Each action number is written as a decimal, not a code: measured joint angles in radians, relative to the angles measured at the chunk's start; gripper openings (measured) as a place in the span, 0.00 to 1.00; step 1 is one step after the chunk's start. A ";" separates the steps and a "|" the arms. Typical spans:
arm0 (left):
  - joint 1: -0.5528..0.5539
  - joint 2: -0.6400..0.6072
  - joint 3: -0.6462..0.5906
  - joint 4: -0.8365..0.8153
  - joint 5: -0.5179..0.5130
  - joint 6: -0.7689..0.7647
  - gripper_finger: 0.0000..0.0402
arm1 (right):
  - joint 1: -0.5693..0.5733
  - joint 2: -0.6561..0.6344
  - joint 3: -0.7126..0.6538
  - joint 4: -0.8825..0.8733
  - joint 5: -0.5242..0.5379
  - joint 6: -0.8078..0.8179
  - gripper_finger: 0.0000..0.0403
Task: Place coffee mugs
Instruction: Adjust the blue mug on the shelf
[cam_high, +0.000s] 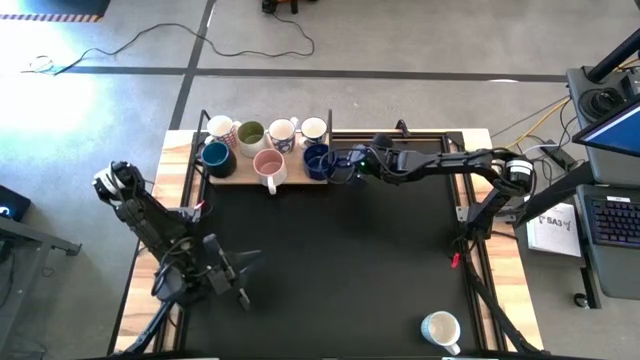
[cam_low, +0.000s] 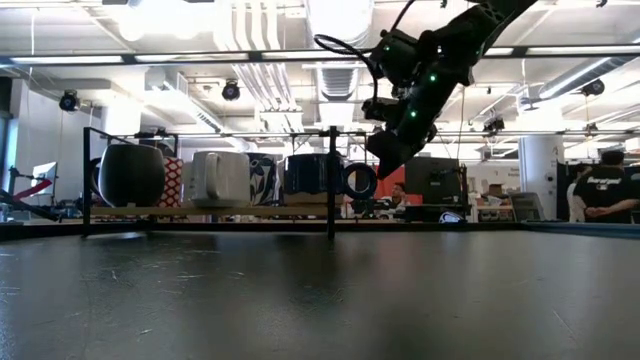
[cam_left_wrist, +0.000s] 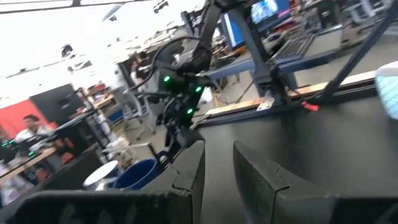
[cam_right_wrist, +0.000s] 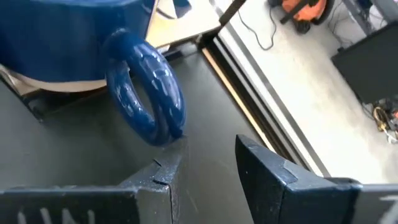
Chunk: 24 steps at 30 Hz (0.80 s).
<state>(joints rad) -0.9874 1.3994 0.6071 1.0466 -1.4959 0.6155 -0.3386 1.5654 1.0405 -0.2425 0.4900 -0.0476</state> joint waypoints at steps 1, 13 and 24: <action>-0.003 0.000 0.000 0.000 -0.012 0.000 0.16 | 0.000 0.000 0.000 0.009 0.000 -0.005 0.29; -0.018 -0.005 -0.007 0.000 -0.076 0.000 0.16 | 0.000 0.000 -0.004 0.067 -0.079 -0.003 0.29; -0.019 -0.005 -0.008 0.000 -0.076 0.000 0.16 | 0.000 0.000 -0.004 0.078 -0.082 0.022 0.29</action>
<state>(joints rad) -1.0065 1.3941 0.5995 1.0466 -1.5723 0.6159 -0.3382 1.5654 1.0367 -0.1648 0.4080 -0.0254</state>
